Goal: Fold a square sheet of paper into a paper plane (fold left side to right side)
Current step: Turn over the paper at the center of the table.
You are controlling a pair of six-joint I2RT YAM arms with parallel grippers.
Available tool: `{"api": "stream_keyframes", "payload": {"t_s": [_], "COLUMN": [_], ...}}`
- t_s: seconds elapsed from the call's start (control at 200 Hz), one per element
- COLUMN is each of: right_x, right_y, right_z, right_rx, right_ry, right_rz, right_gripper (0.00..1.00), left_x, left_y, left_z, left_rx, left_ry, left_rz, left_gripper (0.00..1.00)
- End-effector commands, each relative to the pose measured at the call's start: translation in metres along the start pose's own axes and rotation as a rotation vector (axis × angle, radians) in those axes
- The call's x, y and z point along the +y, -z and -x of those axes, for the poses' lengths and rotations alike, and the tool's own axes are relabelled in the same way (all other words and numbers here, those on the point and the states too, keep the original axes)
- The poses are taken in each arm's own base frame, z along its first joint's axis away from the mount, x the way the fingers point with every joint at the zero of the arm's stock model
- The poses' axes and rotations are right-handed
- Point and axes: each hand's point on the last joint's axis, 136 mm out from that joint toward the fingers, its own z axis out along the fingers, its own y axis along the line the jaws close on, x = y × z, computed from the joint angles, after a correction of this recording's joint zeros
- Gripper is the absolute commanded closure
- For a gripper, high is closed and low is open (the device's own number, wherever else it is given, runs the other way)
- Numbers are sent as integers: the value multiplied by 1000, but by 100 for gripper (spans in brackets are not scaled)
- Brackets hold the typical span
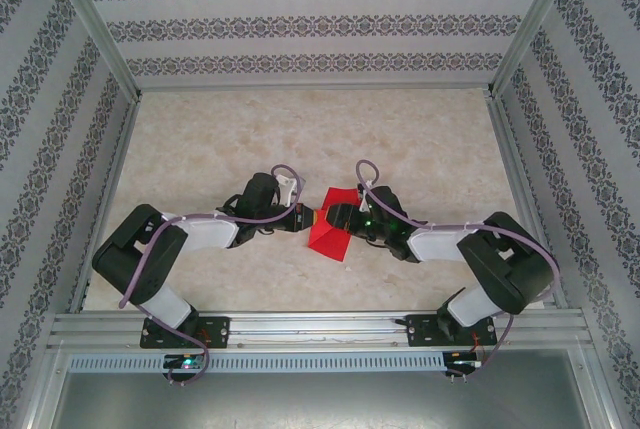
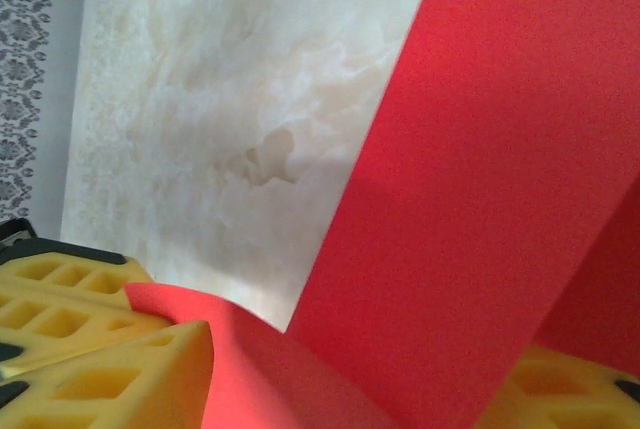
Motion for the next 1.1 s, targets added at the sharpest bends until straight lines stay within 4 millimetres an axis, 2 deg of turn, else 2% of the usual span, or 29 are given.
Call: {"api": "stream_keyframes", "payload": {"t_s": [0.0,0.275,0.455,0.525,0.63,0.744,0.884,1.009,1.094], "right_x": [13,5,3,3,6,14,33,54,76], "right_y": [-5,-13,-17,-18,-18,-13,-1,14,28], "right_z": [6,0,-2,-2,-2,4,16,35,49], "right_rx": [-22,2,10,13,10,-11,-50,-112,-155], "right_ry": [12,-9,-13,-14,-9,11,49,116,175], "right_rz": [43,25,16,17,23,45,95,148,206], "right_gripper": [46,57,63,69,82,90,100,100,100], "left_x": [8,15,16,16,14,8,-3,-19,-33], "left_y": [-2,-10,-11,-10,-4,10,36,65,86], "left_z": [6,1,1,2,4,14,30,46,61], "left_rx": [-26,3,8,2,-13,-60,-134,-194,-248], "left_ry": [19,51,52,48,31,-11,-75,-111,-123], "left_rz": [2,4,11,16,31,48,73,53,23], "left_gripper": [99,96,90,87,79,67,58,51,45]}}
